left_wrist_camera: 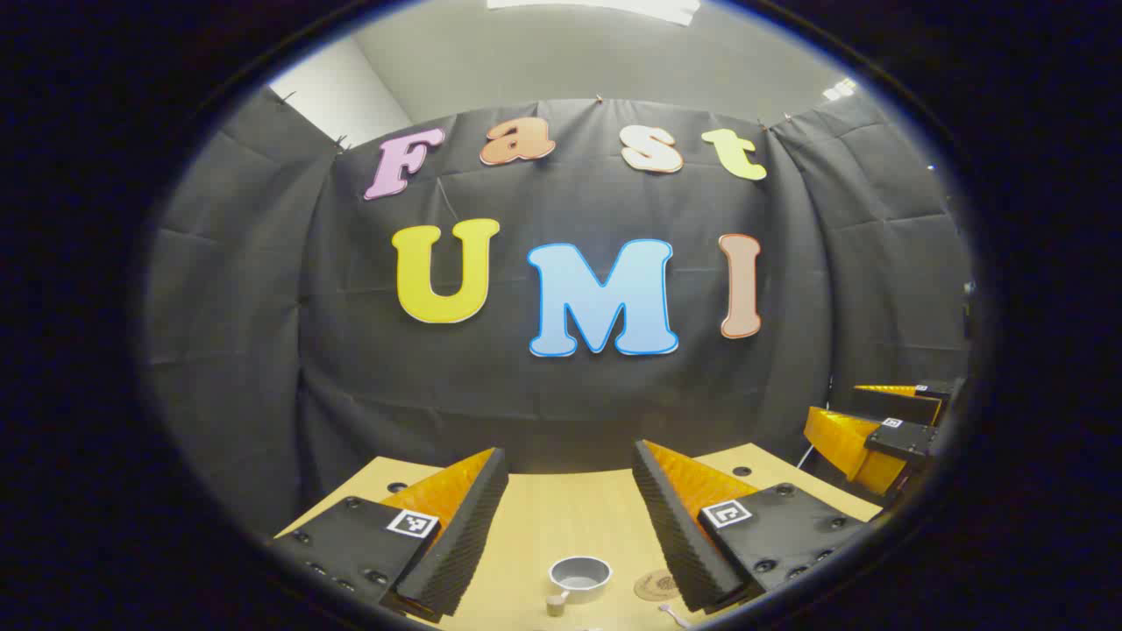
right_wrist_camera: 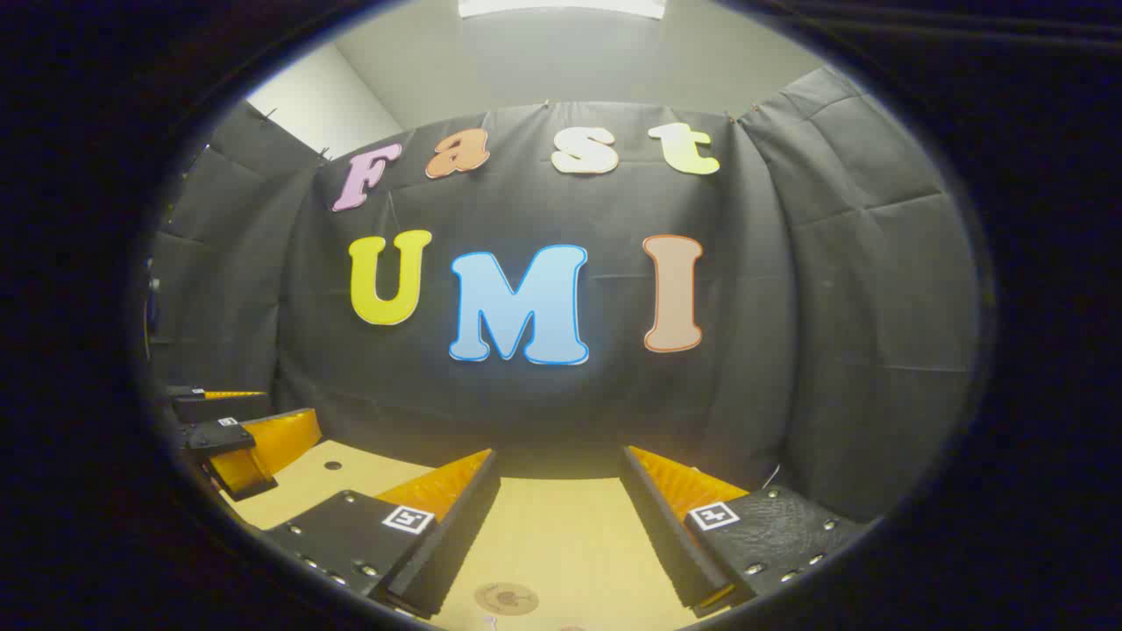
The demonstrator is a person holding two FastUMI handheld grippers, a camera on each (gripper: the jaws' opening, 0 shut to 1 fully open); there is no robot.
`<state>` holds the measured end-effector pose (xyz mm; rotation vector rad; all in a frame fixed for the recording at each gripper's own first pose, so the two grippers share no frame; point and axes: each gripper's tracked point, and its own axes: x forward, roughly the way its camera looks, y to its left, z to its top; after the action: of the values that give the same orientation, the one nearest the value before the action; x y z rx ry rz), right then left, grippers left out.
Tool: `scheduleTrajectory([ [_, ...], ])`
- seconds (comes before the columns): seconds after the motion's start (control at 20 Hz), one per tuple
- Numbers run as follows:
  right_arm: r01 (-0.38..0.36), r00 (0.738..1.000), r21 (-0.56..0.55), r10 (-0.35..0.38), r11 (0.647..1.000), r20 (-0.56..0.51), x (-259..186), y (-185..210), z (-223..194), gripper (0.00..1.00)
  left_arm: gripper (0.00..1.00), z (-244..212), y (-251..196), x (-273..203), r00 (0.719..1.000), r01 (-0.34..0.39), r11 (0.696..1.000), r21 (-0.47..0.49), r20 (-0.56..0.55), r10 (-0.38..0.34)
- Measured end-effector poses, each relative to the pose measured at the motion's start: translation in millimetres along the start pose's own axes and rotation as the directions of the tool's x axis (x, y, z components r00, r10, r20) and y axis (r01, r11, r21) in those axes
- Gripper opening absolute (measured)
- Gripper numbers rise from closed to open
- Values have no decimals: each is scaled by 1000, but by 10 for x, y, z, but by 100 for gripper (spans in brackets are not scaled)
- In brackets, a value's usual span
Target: Put the toothbrush and toothpaste on the desktop into the cup, then pick up the cup and place it on the coaster on the desktop.
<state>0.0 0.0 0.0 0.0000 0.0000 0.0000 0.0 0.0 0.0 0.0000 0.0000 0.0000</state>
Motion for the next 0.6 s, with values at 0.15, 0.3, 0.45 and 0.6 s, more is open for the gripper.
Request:
scheduleTrajectory([
  [0.15,-8,1000,9,8,1000,-7,-10,5,-3,90,100,-1,3,-8,1000,-4,1000,6,-2,4],
  [0.3,-20,1000,8,21,1000,-17,2,17,-7,90,100,-16,1,2,1000,-5,1000,-8,-13,5],
  [0.45,-44,999,7,44,999,-32,28,40,-22,90,100,-20,-37,-6,1000,-4,1000,-26,-31,3],
  [0.6,-54,998,2,54,999,-36,24,83,-42,90,87,-36,-46,-18,999,-12,999,-40,-40,10],
])
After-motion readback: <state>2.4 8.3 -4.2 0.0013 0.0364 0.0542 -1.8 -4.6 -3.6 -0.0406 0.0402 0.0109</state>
